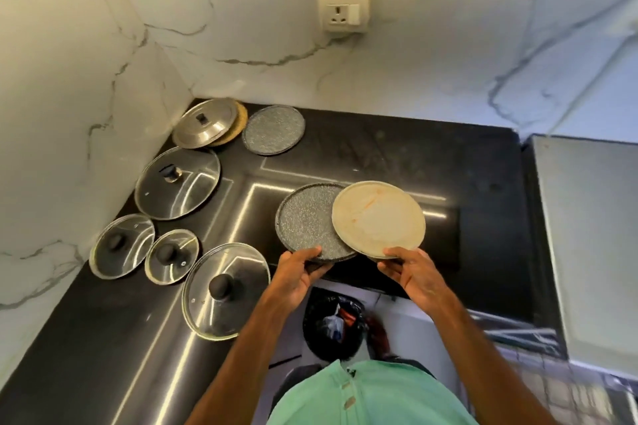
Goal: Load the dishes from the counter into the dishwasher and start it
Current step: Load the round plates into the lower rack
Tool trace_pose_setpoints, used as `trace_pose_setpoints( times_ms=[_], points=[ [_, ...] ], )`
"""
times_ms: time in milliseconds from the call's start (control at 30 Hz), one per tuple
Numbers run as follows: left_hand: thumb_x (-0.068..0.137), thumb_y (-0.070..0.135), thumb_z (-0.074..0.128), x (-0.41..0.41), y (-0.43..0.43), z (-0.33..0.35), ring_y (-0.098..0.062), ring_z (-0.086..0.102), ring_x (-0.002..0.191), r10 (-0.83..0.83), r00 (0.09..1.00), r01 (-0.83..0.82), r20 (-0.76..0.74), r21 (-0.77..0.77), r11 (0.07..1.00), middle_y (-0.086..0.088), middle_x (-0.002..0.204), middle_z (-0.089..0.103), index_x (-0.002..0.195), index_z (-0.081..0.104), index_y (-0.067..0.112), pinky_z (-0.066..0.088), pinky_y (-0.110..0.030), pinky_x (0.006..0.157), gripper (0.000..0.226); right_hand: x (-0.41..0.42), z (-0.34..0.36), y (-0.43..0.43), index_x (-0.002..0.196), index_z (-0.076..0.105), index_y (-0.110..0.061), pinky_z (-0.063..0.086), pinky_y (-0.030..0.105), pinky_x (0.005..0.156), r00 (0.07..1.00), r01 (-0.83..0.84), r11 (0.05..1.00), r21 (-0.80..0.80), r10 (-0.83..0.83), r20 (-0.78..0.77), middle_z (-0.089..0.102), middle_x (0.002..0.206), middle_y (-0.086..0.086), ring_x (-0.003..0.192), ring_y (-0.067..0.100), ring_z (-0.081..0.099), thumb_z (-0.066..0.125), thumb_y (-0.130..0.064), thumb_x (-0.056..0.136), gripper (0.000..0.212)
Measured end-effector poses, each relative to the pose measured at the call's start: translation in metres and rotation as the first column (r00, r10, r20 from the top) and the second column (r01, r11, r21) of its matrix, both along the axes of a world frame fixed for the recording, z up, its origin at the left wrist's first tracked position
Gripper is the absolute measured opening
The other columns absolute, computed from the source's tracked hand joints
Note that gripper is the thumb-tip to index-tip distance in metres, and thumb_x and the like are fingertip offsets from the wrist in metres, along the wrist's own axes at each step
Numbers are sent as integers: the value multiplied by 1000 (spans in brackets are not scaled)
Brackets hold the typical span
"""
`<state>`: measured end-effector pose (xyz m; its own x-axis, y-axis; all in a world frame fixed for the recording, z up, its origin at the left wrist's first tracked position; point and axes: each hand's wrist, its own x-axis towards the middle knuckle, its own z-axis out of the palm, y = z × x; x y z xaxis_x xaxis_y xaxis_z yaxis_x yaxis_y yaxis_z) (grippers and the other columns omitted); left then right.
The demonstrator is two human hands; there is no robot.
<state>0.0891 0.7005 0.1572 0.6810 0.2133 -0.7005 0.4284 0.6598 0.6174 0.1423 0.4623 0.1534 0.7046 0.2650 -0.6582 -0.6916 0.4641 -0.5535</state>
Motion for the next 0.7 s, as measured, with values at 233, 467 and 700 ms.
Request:
trace_pose_setpoints(
  times_ms=[233,467,700],
  points=[
    [93,1,64,-63,-43,-7,-35,68,111,-403,915,392,32,172,903,-21,120,69,126,58,0,61,-37,78,34,-134,1,-63,137,51,-4,62,35,67,959,278,958,-76,-272,86,69,120,22,99,41,70,64,3,88,51],
    [91,-3,65,-160,-101,-30,-35,72,95,-667,741,654,-78,306,692,-19,106,71,115,61,0,63,-40,72,24,-313,2,-123,130,51,-6,60,31,54,836,545,784,-298,-536,119,77,88,13,70,26,76,55,0,97,34],
    [85,-8,68,-239,-189,-58,-34,71,95,-847,476,875,-235,223,430,-21,109,69,112,62,-3,63,-46,78,28,-460,-14,-196,128,54,-6,58,28,50,718,611,610,-505,-696,28,71,99,25,66,24,74,57,-7,98,30]
  ],
)
